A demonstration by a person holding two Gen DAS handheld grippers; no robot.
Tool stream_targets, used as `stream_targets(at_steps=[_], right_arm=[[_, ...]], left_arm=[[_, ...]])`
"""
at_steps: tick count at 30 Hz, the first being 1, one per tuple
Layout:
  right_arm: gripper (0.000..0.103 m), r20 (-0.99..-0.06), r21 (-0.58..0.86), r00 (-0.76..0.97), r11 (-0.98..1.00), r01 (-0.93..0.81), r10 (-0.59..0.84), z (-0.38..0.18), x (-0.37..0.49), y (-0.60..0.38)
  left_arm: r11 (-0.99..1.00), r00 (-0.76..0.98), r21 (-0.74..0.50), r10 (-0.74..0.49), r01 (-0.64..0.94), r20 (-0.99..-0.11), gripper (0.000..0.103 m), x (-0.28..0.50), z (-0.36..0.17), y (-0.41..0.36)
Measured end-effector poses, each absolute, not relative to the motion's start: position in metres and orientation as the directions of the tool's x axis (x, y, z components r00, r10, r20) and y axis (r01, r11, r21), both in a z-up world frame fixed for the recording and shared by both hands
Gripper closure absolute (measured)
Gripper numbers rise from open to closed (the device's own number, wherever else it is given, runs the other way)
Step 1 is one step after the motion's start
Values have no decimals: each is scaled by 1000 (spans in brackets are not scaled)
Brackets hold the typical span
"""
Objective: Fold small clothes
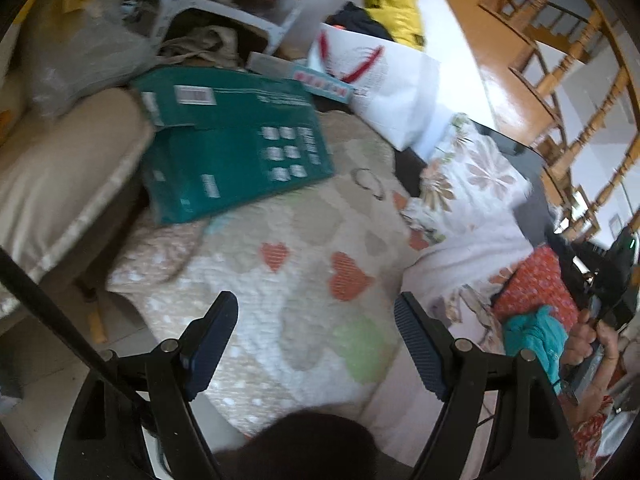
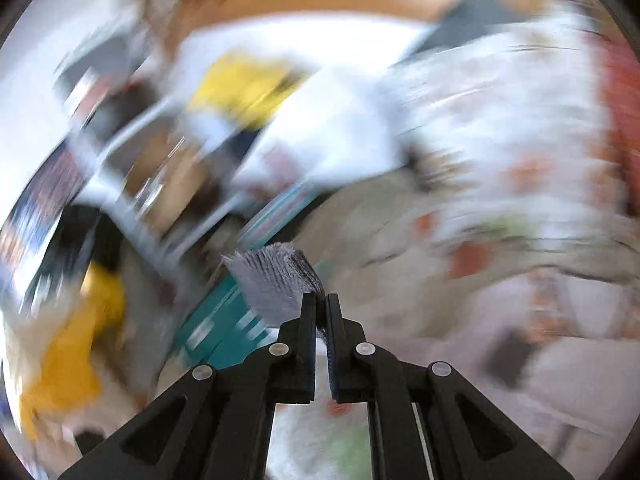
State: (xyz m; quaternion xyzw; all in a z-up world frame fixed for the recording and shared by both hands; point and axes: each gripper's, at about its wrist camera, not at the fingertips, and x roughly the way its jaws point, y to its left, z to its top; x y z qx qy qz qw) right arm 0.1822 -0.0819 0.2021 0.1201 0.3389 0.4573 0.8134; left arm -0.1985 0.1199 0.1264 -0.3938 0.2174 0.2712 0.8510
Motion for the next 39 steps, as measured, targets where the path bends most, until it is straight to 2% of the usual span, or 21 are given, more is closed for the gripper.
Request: stream_targets(at_steps=[2,7,12,15,19,22,27,31,33,36,37,39], right_arm=[[98,-478,508,449,655,-560,755,197,212,-142],[98,-643,439,577,860,-260,503,124,270,-266],[98,-778,399,533,917,10,333,33,306,-361],[95,-814,401,503,908,123,291,10,303,-408],[95,-800,440,507,889,129,322,10,291,-444],[93,-774,437,533,898,59,342,33,285,-452],[69,-730,391,556,910,-137,397,73,278,-428],[68,-749,323,517,910,-261,415,77,280,-381],[68,-764,312,498,911,-270,409,70,290,-367],[67,-795,244,521,950,-194,310,52,314,-362],[65,-801,228,525,958,-176,287,47,320,-355],[54,-819,206,517,968,-141,249,32,336,-356]], left_arm=[[570,764,-541,277,-619,-582,22,-186,131,109],[646,760,-484,241,-590,-604,22,-149,140,75],[705,748,-444,183,-552,-638,22,-110,143,48],[741,748,-434,136,-512,-650,22,-86,143,30],[793,738,-403,86,-457,-669,21,-49,140,2],[824,737,-381,64,-419,-672,21,-23,138,-16],[828,748,-383,64,-409,-661,21,26,121,-35],[838,732,-339,100,-427,-674,21,60,92,-46],[851,720,-303,120,-430,-683,21,76,76,-52],[870,719,-259,144,-419,-680,21,91,57,-56],[875,721,-251,148,-415,-677,21,95,50,-56],[884,721,-239,144,-402,-678,21,99,39,-57]])
